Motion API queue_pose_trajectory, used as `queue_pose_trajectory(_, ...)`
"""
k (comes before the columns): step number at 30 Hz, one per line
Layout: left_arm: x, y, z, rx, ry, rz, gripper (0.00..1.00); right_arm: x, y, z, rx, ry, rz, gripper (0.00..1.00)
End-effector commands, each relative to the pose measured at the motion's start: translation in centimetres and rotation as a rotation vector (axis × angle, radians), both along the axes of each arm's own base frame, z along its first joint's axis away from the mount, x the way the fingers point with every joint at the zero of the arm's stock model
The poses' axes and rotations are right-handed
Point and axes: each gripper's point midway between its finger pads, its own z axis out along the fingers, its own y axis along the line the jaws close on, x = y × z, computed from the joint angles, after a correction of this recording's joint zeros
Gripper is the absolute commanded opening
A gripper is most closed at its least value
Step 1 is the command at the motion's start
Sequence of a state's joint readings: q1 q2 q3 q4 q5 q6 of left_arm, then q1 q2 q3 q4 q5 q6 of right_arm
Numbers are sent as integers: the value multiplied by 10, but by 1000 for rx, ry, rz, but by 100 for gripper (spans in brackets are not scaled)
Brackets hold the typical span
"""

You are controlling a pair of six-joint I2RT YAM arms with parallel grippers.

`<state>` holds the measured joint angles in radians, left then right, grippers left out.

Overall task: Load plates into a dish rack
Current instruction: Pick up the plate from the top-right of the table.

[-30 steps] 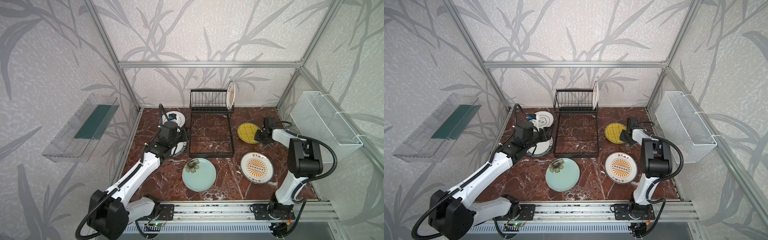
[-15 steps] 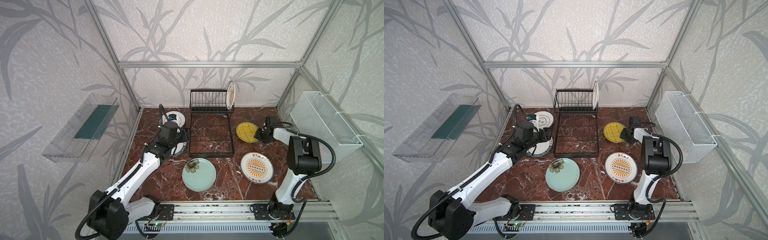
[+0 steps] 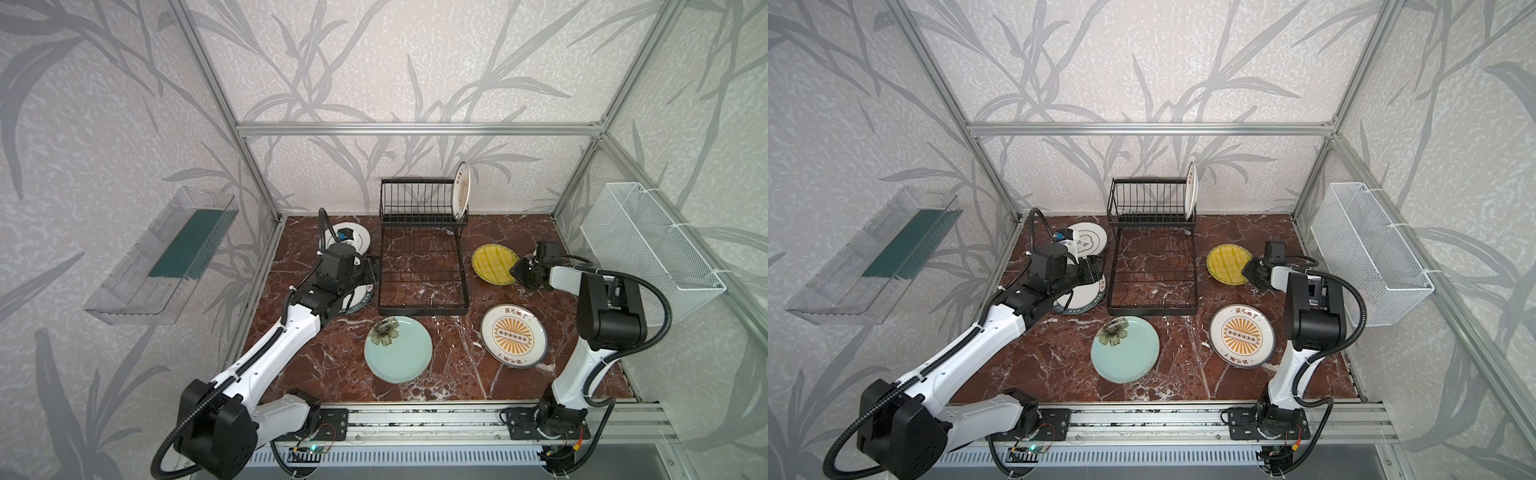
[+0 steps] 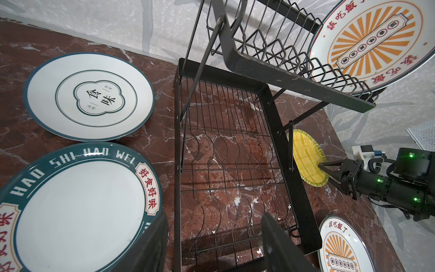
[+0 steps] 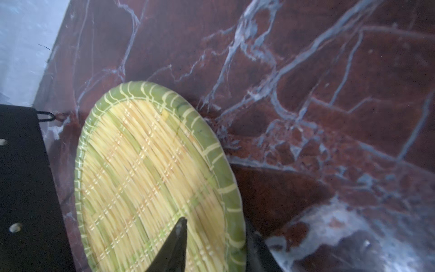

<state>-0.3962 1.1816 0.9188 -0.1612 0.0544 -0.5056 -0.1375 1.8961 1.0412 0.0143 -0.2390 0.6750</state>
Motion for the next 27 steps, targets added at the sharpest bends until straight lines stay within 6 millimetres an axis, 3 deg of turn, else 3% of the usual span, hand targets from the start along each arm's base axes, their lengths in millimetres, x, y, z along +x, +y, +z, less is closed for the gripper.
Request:
queue_pose_trajectory(1, 1, 2, 3, -2, -3, 7, 61, -14, 11, -24, 97, 64, -42, 36)
queue_pose_trajectory(13, 2, -1, 1, -23, 16, 5, 61, -19, 10, -31, 111, 55, -66, 24)
queue_pose_trajectory(27, 3, -5, 6, -44, 17, -10, 61, -11, 6, -6, 141, -82, -65, 8)
